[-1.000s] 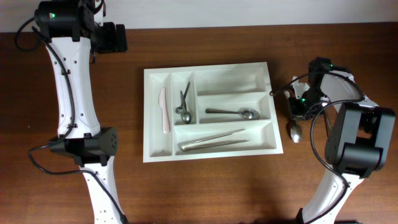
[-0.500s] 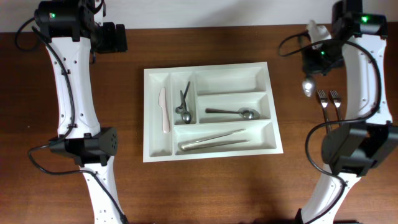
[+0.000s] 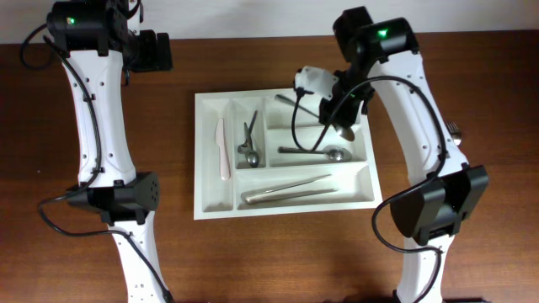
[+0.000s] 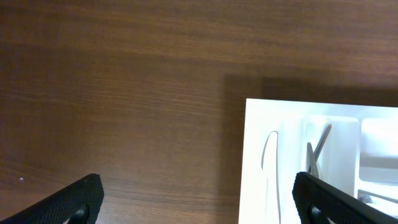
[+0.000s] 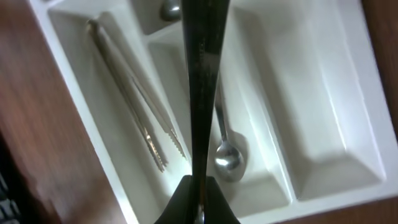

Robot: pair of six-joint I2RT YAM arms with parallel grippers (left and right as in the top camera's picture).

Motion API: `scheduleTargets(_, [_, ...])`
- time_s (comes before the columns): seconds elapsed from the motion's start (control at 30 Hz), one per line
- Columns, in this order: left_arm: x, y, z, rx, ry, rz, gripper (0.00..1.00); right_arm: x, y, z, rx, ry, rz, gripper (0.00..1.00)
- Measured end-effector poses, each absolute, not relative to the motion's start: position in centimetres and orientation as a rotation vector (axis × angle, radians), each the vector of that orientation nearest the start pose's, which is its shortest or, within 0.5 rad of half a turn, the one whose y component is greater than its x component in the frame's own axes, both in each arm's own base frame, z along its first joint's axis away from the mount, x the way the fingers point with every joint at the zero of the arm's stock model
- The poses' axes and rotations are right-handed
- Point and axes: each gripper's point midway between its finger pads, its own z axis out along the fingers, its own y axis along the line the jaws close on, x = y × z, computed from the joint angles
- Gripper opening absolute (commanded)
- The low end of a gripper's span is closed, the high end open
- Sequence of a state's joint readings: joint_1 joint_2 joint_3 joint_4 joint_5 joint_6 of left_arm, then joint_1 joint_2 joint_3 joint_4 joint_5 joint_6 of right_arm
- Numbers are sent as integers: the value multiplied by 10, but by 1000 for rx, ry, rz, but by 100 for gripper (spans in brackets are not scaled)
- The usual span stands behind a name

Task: Pack container
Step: 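Place the second spoon in the middle compartment and release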

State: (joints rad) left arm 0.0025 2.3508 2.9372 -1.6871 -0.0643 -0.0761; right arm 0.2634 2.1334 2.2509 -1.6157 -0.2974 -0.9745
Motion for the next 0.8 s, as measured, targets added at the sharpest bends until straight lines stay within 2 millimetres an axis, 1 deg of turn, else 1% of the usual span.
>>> scheduleTargets(0.07, [488,12,268,-125,2666,62,99,382,155,179,-1778,2380,392,4])
scheduleTargets(0.13, [488,12,268,-125,2667,62,99,379,152,163,-1832,2376,409,4])
scheduleTargets(0.23, [488,12,268,-125,2666,62,99,379,147,143,-1864,2379,407,4])
scheduleTargets(0.27, [488,12,268,-125,2666,62,99,380,146,133,-1873,2379,401,4])
scheduleTargets(0.4, [488,12,268,-126,2667,62,99,381,143,106,-1899,2375,388,4])
scheduleTargets(0.53, [488,12,268,-125,2666,62,99,380,141,84,-1918,2372,377,4])
scheduleTargets(0.57, [488,12,268,-125,2666,62,99,380,141,82,-1922,2370,374,4])
scheduleTargets(0.6, [488,12,268,-125,2666,62,99,381,140,79,-1927,2364,364,8])
scheduleTargets(0.63, [488,12,268,-125,2666,62,99,383,140,76,-1928,2361,351,34])
scheduleTargets(0.67, [488,12,268,-126,2666,62,99,384,139,75,-1932,2359,337,52])
scheduleTargets(0.7, [488,12,268,-125,2666,62,99,385,138,74,-1933,2358,327,63])
scheduleTargets(0.8, [488,12,268,-125,2666,62,99,388,137,74,-1915,2370,313,81])
